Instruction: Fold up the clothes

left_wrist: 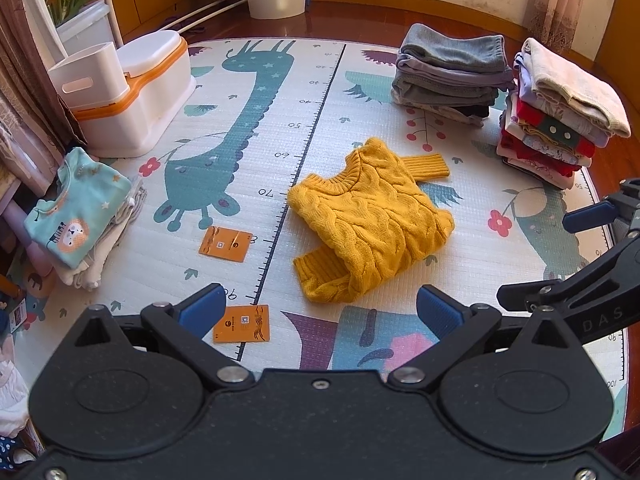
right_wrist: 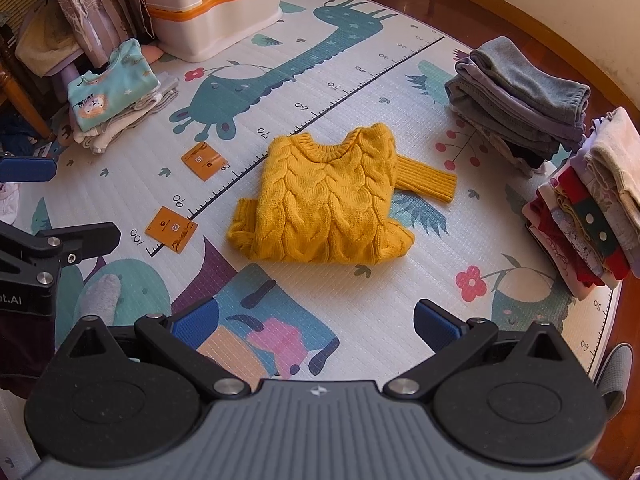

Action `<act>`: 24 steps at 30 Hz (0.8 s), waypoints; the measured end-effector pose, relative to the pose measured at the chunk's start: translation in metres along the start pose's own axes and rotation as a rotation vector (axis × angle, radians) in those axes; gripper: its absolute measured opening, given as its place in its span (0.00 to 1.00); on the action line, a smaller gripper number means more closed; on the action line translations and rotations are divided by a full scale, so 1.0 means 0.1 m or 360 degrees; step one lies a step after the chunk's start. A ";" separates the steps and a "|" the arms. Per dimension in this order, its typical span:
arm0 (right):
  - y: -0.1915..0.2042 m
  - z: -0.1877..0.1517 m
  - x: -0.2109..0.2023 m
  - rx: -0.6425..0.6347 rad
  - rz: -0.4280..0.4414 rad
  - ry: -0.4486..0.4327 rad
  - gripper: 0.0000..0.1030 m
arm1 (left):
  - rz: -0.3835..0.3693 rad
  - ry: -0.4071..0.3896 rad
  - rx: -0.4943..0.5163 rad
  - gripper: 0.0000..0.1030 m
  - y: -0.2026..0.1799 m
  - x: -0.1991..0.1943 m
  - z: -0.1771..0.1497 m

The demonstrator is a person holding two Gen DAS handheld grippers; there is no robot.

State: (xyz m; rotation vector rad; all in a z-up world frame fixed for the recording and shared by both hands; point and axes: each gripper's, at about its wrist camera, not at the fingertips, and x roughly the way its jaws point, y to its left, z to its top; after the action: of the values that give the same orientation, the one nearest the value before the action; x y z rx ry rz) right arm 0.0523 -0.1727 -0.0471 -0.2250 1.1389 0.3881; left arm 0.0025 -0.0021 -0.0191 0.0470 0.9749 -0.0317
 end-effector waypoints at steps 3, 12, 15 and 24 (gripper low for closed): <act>0.01 0.01 0.04 0.0011 0.0046 0.0027 1.00 | 0.0001 0.0017 0.0001 1.00 0.00 0.05 0.01; -0.08 0.02 0.26 0.0019 0.0052 0.0124 1.00 | -0.0068 0.0188 0.0044 1.00 -0.03 0.30 0.15; -0.18 0.05 0.32 0.0062 0.0044 0.0140 1.00 | -0.0089 0.0245 0.0089 1.00 -0.05 0.36 0.23; -0.35 0.23 0.44 0.0076 0.0042 0.0151 1.00 | -0.0082 0.0452 0.0346 1.00 -0.12 0.55 0.57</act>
State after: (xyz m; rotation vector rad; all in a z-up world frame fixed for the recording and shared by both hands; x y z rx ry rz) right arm 0.1018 -0.1875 -0.0783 -0.1884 1.2443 0.3762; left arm 0.0798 -0.0173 -0.0336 0.2318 1.2537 -0.1823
